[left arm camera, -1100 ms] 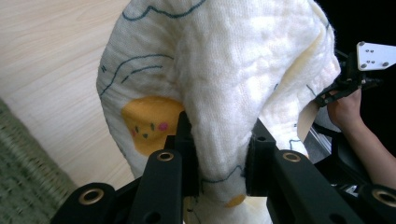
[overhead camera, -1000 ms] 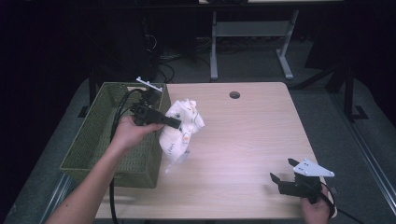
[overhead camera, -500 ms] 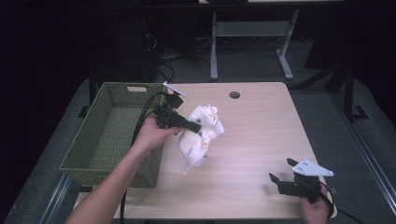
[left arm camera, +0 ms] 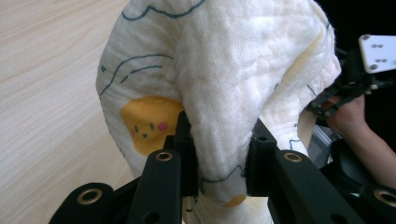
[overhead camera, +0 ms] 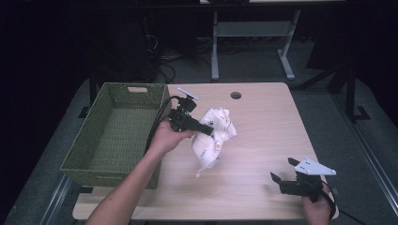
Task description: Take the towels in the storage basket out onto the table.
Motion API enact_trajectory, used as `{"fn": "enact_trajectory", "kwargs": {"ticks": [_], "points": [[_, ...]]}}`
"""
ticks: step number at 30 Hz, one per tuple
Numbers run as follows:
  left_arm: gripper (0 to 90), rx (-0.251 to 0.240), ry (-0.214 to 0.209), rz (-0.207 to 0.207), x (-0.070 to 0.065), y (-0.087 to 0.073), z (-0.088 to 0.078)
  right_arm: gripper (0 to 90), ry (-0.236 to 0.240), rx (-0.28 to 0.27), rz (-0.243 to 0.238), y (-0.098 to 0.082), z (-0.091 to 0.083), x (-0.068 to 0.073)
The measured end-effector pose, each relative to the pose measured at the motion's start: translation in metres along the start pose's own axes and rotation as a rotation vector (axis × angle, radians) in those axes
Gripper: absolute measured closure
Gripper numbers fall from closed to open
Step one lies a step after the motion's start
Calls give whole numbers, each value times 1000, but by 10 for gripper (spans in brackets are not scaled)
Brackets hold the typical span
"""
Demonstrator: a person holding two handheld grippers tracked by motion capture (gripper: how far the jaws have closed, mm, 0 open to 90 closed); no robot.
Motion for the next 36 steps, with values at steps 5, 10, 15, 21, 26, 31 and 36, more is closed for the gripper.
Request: {"fn": "enact_trajectory", "kwargs": {"ticks": [5,10,15,21,26,31,36], "points": [[713,13,10,-20,3,2,16,137,10,-11,8,1,1,-1],[713,16,15,-42,4,4,32,137,11,-24,2,2,-2,-2],[713,14,14,-61,5,5,51,136,10,-20,5,2,-1,-2],[712,31,36,-87,5,4,75,137,8,-17,5,2,-1,-1],[704,54,73,-84,6,1,91,137,9,-21,4,2,-1,-1],[697,49,85,-103,7,-1,101,137,10,-19,6,2,-1,-1],[688,44,101,-96,3,-7,108,137,7,-19,-1,2,-2,-1]]}}
Point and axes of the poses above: each handheld gripper's, and its own axes: z roughly forward along the jaws, y roughly out of its top, x roughly to its left, the point moved 4 cm from there along z, roughly forward along the jaws, and after that the axes turned 12 degrees about y, right-handed, at the moved point
